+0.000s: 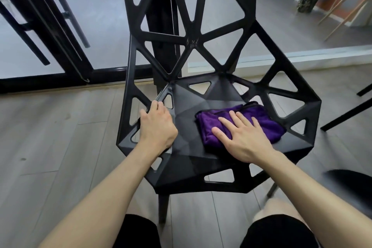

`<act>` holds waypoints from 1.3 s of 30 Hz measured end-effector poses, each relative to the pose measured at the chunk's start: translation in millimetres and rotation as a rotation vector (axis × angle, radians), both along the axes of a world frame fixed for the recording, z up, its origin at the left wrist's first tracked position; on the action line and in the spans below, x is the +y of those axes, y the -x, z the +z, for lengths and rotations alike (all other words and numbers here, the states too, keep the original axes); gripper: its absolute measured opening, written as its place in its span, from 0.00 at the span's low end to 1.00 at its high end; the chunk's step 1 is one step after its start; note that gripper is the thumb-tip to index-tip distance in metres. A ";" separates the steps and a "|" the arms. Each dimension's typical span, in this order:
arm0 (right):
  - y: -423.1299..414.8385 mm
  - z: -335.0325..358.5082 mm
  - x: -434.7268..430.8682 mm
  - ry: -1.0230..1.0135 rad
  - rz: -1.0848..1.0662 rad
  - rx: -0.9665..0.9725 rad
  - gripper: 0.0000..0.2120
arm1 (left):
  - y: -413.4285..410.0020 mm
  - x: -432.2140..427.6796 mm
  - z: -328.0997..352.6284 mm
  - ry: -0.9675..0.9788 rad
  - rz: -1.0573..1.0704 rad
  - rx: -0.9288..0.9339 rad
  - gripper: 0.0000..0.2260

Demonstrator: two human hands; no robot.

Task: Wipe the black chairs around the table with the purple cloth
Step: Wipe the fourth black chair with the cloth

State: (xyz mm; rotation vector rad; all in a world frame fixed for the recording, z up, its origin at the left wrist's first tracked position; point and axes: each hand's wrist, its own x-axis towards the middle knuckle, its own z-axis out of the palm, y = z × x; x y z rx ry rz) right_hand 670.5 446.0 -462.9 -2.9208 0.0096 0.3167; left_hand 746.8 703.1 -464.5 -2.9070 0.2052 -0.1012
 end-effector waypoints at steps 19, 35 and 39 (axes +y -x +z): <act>-17.1 -13.1 15.8 -0.002 0.159 0.000 0.30 | 6.7 15.0 8.0 -0.007 -0.150 -0.060 0.22; -205.7 -29.7 140.2 -0.243 0.136 -0.098 0.30 | 54.7 80.6 2.3 0.788 0.285 -0.316 0.13; -176.4 -27.2 138.6 -0.250 0.213 -0.072 0.29 | 53.9 80.7 1.3 0.846 0.253 -0.314 0.15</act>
